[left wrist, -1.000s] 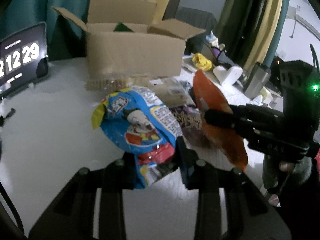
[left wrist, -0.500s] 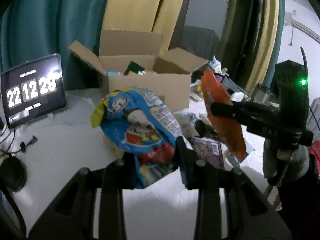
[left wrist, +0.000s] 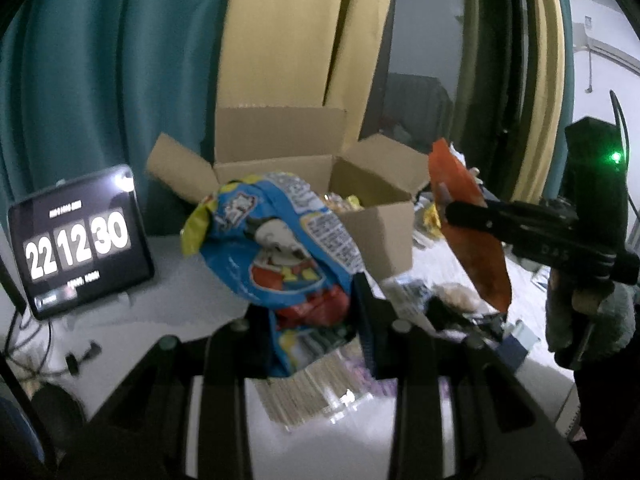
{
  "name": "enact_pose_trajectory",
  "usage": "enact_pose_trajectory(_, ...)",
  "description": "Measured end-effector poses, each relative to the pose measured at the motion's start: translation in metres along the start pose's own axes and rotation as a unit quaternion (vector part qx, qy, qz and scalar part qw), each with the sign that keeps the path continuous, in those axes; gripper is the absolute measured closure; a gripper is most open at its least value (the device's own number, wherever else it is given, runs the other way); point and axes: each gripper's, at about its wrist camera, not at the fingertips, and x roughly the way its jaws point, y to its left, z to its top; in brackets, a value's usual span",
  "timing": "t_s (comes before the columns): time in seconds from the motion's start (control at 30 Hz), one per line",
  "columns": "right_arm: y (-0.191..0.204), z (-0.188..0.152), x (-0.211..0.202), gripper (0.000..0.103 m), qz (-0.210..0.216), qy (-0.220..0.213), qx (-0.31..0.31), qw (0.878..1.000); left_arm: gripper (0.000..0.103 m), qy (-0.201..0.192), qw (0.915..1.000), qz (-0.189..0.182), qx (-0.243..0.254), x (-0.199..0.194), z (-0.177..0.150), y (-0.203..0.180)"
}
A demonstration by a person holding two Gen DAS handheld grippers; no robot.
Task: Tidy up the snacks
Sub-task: 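Carry both bags over the box and open both tools to drop them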
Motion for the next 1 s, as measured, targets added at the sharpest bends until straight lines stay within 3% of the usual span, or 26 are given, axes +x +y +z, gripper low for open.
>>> enact_pose_trajectory(0.6,-0.044,0.060,0.056,0.071,-0.016,-0.026,-0.001,1.000,0.070,-0.031,0.9986,0.034,0.025,0.072,0.070,0.031)
enact_pose_trajectory(1.0,-0.070,0.103,0.106,0.071,-0.022,-0.040,-0.004,0.999,0.070,-0.029,0.9985,0.041,0.022,0.132,0.104,0.052)
